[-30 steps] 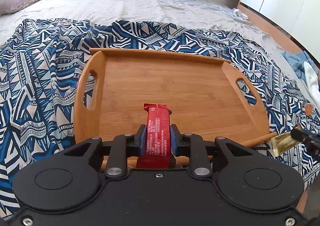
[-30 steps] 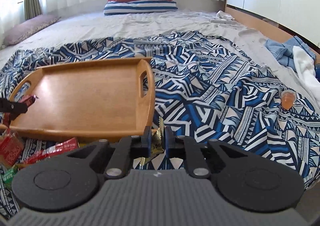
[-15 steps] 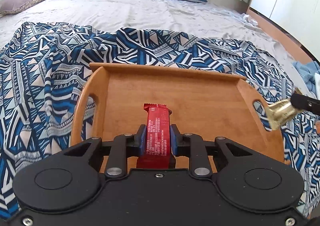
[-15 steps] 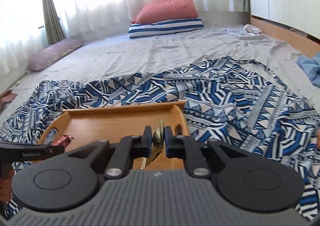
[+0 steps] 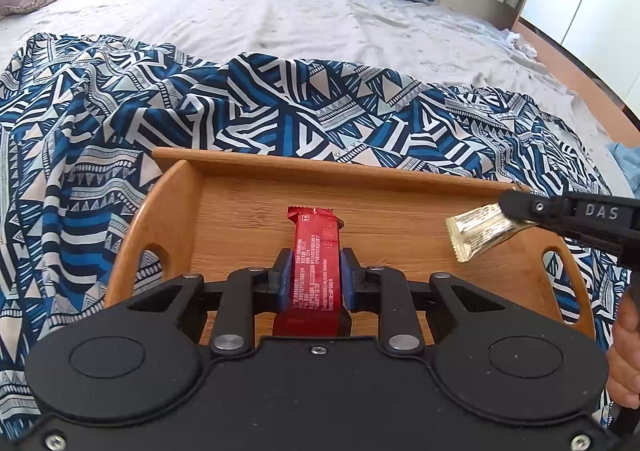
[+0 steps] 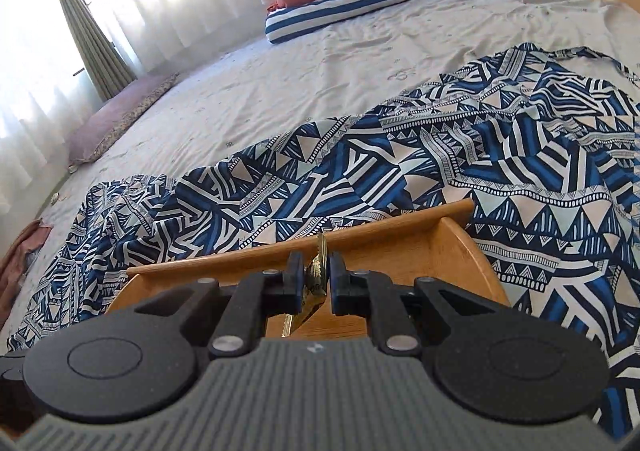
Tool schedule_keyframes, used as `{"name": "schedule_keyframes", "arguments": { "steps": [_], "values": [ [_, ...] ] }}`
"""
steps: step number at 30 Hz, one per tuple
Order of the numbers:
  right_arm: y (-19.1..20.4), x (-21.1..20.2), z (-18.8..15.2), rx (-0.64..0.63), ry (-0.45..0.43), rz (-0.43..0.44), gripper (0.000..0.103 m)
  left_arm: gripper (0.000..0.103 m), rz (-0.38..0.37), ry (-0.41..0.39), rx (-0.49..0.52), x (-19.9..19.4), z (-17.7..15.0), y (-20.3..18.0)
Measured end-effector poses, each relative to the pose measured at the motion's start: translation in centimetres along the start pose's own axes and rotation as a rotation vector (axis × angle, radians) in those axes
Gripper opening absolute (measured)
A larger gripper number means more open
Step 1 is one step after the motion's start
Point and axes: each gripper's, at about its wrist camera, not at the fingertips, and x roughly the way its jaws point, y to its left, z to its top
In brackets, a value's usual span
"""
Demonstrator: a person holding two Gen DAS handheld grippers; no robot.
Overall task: Organize snacks
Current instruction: 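Carry the red bar and gold wrapper over the wooden tray with both grippers, then open both grippers to drop the red bar and gold wrapper onto the tray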
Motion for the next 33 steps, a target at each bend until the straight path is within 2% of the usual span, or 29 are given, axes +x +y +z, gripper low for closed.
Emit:
{"name": "schedule_keyframes", "arguments": {
  "steps": [7, 23, 25, 27, 29, 30, 32, 33],
  "values": [
    [-0.5, 1.3, -0.8, 0.002, 0.030, -0.044, 0.016, 0.023, 0.009, 0.006, 0.001, 0.8, -0.1, -0.2],
    [0.4, 2.2, -1.2, -0.097, 0.068, -0.129, 0.023, 0.024, 0.043, 0.010, 0.025, 1.3, -0.2, -0.4],
    [0.6, 2.2, -1.2, -0.113, 0.071, -0.142, 0.026, 0.028, 0.042, 0.011, 0.025, 1.3, -0.2, -0.5],
    [0.8, 2.2, -1.3, -0.130, 0.073, -0.152, 0.031, 0.041, 0.042, 0.008, 0.025, 1.1, -0.1, -0.5],
    [0.9, 2.1, -1.4, -0.136, 0.072, -0.155, 0.038, 0.044, 0.045, 0.001, 0.034, 0.9, -0.1, -0.6],
    [0.9, 2.1, -1.4, -0.137, 0.073, -0.156, 0.038, 0.050, 0.048, -0.002, 0.038, 0.7, -0.1, -0.6],
    [0.9, 1.9, -1.4, -0.138, 0.077, -0.158, 0.047, 0.060, 0.045, -0.010, 0.044, 0.2, -0.1, -0.7],
    [1.0, 1.9, -1.4, -0.139, 0.078, -0.157, 0.047, 0.066, 0.039, -0.017, 0.047, -0.1, -0.1, -0.7]
  ]
}}
